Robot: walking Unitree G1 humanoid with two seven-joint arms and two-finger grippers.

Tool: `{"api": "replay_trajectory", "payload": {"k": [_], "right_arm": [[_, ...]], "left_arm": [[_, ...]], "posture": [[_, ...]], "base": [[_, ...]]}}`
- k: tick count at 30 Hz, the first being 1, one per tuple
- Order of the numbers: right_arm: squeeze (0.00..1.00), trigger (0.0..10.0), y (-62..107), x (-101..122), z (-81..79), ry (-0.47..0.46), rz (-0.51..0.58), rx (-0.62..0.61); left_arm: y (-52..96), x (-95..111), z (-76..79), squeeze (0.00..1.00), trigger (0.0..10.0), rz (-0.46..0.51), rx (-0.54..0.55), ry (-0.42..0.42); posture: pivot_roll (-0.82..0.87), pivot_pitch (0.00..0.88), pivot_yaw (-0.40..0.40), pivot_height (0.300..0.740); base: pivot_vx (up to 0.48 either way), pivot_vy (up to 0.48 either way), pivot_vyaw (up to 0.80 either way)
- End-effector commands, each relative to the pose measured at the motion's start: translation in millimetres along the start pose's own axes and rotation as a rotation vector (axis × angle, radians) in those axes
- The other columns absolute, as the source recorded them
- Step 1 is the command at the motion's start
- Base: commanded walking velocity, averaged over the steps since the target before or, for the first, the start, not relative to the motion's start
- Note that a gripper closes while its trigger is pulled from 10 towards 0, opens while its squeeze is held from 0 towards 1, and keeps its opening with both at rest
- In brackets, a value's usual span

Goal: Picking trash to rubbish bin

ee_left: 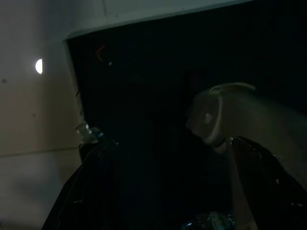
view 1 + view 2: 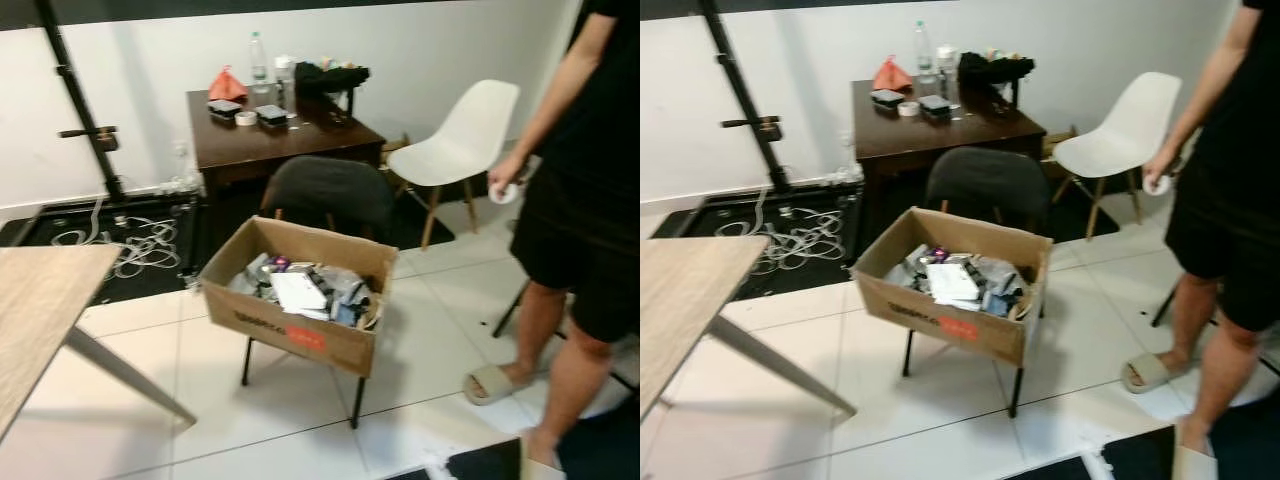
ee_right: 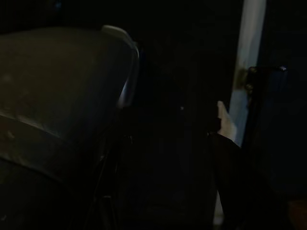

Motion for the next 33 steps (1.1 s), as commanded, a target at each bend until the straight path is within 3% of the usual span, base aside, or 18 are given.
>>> {"api": "replay_trajectory", "payload": {"k": [1,13,20,26,30,31,33], "right_arm": [[0.00,10.0,-0.4,0,-7.1,-0.002,-0.003,0.024],[0.00,10.0,-0.4,0,-9.2,-0.006,0.001,0.040],[0.00,10.0,-0.2,-6,-13.2,-0.001,-0.011,0.053],[0.00,10.0,0.1,-9,-12.2,0.006,-0.018,0.055],[0.00,10.0,0.0,-7,-11.4,0.006,-0.014,0.055],[0.00,10.0,-0.1,-6,-11.9,0.007,-0.013,0.057],[0.00,10.0,-0.2,-5,-12.2,0.007,-0.013,0.057]], "left_arm": [[0.6,-2,-2.0,0.00,10.0,-0.006,0.003,0.015],[-0.1,0,1.7,0.00,10.0,0.004,-0.014,0.023],[-1.5,14,9.7,0.00,10.0,0.062,-0.068,0.053],[-2.8,48,38.3,0.00,10.0,0.158,-0.251,0.090],[0.3,76,66.5,0.00,10.0,0.231,-0.421,0.087],[3.7,90,82.5,0.00,10.0,0.269,-0.511,0.072],[5.6,96,89.5,0.00,10.0,0.287,-0.551,0.066]], "posture": [[-0.06,0.074,0.032,0.740],[-0.06,0.070,0.029,0.740],[-0.05,0.067,0.025,0.740],[-0.04,0.065,0.024,0.740],[-0.04,0.065,0.024,0.740],[-0.04,0.068,0.025,0.740],[-0.04,0.068,0.025,0.740]], "base": [[0.000,0.000,0.77],[0.000,0.000,0.77],[0.000,0.000,0.77],[0.000,0.000,0.77],[0.000,0.000,0.77],[0.000,0.000,0.77],[0.000,0.000,0.77]]}}
Point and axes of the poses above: a point about 5 cm out from each wrist's last joint towards the gripper, its own y axis pointing back from the gripper into the wrist, its own x axis along the axis of the wrist's last joint, z = x × y, the point moved 3 cm from there along -y, pointing out of the wrist towards the gripper, and after that the axes turned 9 degrees about y, right-handed, at the moved point
